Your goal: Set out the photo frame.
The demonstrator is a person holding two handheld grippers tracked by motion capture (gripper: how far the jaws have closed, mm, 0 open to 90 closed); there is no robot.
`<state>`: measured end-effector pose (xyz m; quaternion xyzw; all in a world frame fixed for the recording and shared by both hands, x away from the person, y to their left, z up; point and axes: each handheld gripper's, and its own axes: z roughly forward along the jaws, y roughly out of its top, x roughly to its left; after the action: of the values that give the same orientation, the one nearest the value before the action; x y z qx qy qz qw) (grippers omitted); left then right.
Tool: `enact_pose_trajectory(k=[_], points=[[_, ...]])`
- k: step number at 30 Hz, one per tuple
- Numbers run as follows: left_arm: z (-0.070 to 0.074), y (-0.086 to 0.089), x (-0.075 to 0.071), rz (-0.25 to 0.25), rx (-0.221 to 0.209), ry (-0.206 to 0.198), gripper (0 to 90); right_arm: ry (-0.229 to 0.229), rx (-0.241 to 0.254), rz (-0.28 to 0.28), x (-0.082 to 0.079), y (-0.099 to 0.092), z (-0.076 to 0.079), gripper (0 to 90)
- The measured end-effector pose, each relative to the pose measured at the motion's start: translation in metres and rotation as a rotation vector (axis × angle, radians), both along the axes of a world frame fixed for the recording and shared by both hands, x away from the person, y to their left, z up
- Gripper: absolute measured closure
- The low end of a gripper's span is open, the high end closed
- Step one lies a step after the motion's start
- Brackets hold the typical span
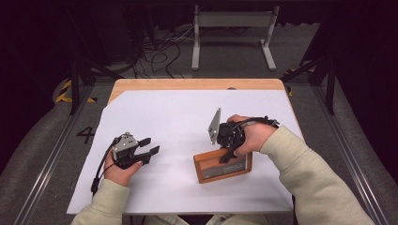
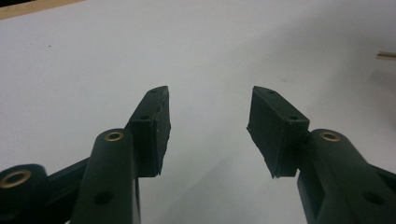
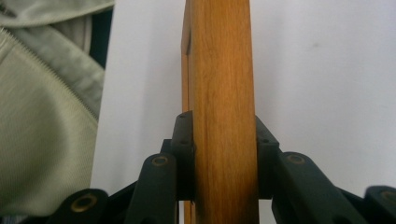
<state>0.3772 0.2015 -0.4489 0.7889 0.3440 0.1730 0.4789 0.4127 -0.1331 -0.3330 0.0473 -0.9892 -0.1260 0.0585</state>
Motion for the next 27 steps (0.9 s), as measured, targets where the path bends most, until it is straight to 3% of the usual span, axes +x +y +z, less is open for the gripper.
enact_pose_trajectory(k=[6, 13, 19, 27], points=[[0.000, 0.000, 0.000, -0.001, -0.002, -0.002, 49.0, -0.036, 0.066, -0.075, 0.012, 0.001, 0.007, 70.0], [0.000, 0.000, 0.001, -0.002, 0.001, 0.001, 49.0, -0.102, 0.073, -0.126, 0.034, 0.003, 0.013, 70.0], [-0.001, 0.000, 0.001, -0.004, -0.001, 0.004, 49.0, -0.168, 0.104, -0.117, 0.058, 0.001, 0.013, 70.1], [-0.001, 0.000, 0.001, -0.003, -0.003, 0.011, 49.2, -0.145, 0.115, -0.137, 0.077, 0.005, -0.001, 70.0]])
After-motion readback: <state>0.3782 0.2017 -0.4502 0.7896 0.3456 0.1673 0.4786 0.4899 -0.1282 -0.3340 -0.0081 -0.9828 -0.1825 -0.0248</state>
